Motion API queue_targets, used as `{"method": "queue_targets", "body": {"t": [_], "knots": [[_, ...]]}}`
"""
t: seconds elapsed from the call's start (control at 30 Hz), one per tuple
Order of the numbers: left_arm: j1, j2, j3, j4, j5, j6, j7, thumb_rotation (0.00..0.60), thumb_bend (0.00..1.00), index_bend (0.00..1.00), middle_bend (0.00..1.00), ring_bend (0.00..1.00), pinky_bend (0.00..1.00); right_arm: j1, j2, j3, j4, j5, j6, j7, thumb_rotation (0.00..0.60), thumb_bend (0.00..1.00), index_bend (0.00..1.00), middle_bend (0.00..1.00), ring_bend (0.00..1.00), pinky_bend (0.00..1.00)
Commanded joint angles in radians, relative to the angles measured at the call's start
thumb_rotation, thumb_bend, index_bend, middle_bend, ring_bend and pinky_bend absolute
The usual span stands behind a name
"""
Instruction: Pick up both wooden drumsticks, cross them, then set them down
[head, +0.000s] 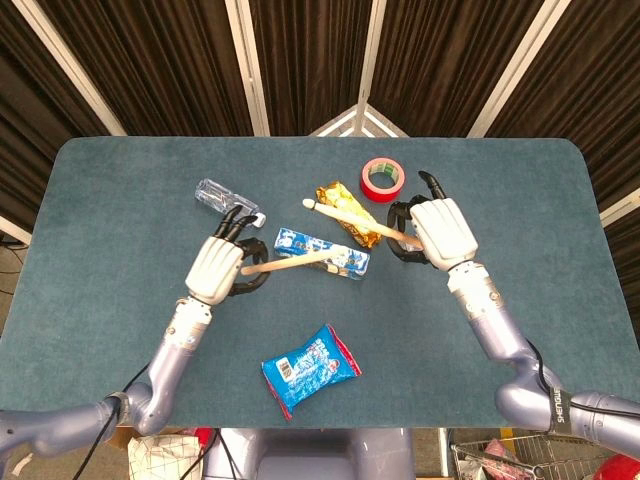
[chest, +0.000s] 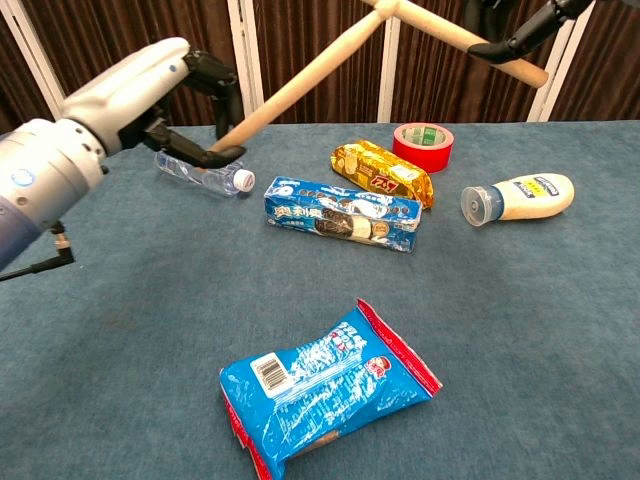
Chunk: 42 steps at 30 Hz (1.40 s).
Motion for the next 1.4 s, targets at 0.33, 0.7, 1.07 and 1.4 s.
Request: {"method": "queue_targets", "body": {"t": [0.33,0.7,1.07,1.4], "knots": [[-0.009,0.013,-0.050,-0.047,0.000,0.040,0.076,0.600,0.49,0.65,0.67,0.17,0.00,0.006,0.006,-0.006,-0.049,0.015,0.018,-0.025,0.600,0.45,0.78,0.66,0.45,0.00],[-0.016,-0.005,-0.052,-0.023,0.009,0.050,0.065,0.600,0.48,0.65,0.67,0.17,0.00,0.017,0.040,0.014,-0.125,0.041,0.014,-0.012,0.600,0.45,0.78,0.66,0.45,0.00],[-0.016,0.001,-0.065,-0.055,0.015,0.075,0.094,0.600,0.48,0.65,0.67,0.17,0.00,0.012,0.062,0.007,-0.164,0.036,0.025,-0.007,0.600,0.46,0.79,0.66,0.45,0.00],[-0.024,-0.008,-0.072,-0.047,0.014,0.075,0.100,0.600,0.48,0.65,0.67,0.17,0.00,0.011,0.096,0.010,-0.208,0.035,0.016,0.014,0.600,0.46,0.79,0.66,0.45,0.00]]}}
